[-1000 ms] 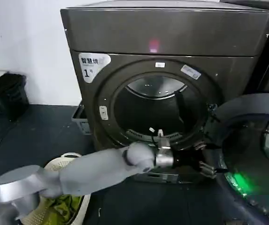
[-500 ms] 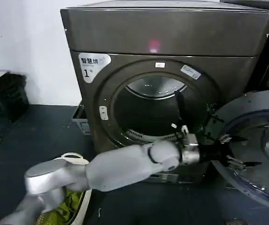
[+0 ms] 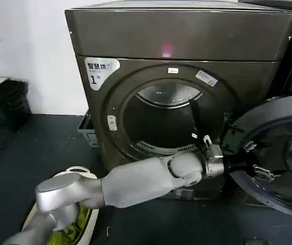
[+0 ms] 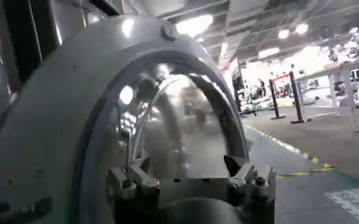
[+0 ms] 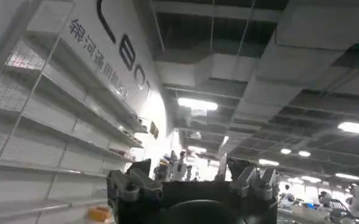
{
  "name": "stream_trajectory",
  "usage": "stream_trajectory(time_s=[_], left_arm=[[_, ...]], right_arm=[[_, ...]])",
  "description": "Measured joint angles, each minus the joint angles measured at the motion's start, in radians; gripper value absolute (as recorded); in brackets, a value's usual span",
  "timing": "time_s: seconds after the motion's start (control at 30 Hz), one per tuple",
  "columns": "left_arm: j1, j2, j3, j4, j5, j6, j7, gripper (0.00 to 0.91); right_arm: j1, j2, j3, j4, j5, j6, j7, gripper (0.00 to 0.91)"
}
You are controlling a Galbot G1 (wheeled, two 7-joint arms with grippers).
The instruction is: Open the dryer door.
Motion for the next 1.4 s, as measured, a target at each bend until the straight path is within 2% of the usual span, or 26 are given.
stream_trajectory(time_s=[0.13,0.2,0.43,0.53,0.67,0.77,0.87,1.03,1.13,1.27,1.4], left_arm=[[0.004,0.045,0.013,-0.026,-0.020,-0.160,0.001,0.907],[0.013,0.082,0.013,-0.048,-0.053,-0.213,0.008,0.907],[0.040,0.277,0.006,-0.204,-0.098,-0.267,-0.010,0.907],[0.038,0.393,0.009,-0.287,-0.077,-0.257,-0.001,0.907],[0.021,0.577,0.025,-0.381,-0.080,-0.201,0.003,0.907],[-0.001,0.708,0.059,-0.444,-0.025,-0.177,0.007,0.907],[-0.031,0.824,0.103,-0.473,0.026,-0.177,0.069,0.907],[-0.105,0.982,0.195,-0.445,0.115,-0.124,0.171,0.907],[-0.186,1.047,0.286,-0.396,0.201,-0.056,0.214,0.907],[-0.349,1.085,0.452,-0.336,0.291,-0.012,0.251,0.907],[-0.536,1.080,0.667,-0.278,0.392,-0.015,0.280,0.907]], right_arm=[[0.000,-0.005,0.002,-0.010,-0.002,0.007,-0.006,0.907],[0.000,-0.008,0.003,-0.013,-0.003,0.009,-0.009,0.907],[0.002,-0.028,0.018,-0.028,-0.010,0.011,-0.012,0.907],[-0.003,-0.037,0.031,-0.034,-0.018,0.015,-0.015,0.907],[-0.005,-0.045,0.047,-0.037,-0.026,0.018,-0.017,0.907],[-0.005,-0.048,0.055,-0.035,-0.029,0.019,-0.018,0.907],[-0.009,-0.052,0.066,-0.038,-0.029,0.023,-0.020,0.907],[-0.017,-0.062,0.081,-0.049,-0.029,0.028,-0.024,0.907],[-0.020,-0.066,0.085,-0.053,-0.028,0.030,-0.025,0.907],[-0.023,-0.066,0.085,-0.056,-0.028,0.031,-0.027,0.907],[-0.033,-0.066,0.095,-0.066,-0.026,0.038,-0.030,0.907]])
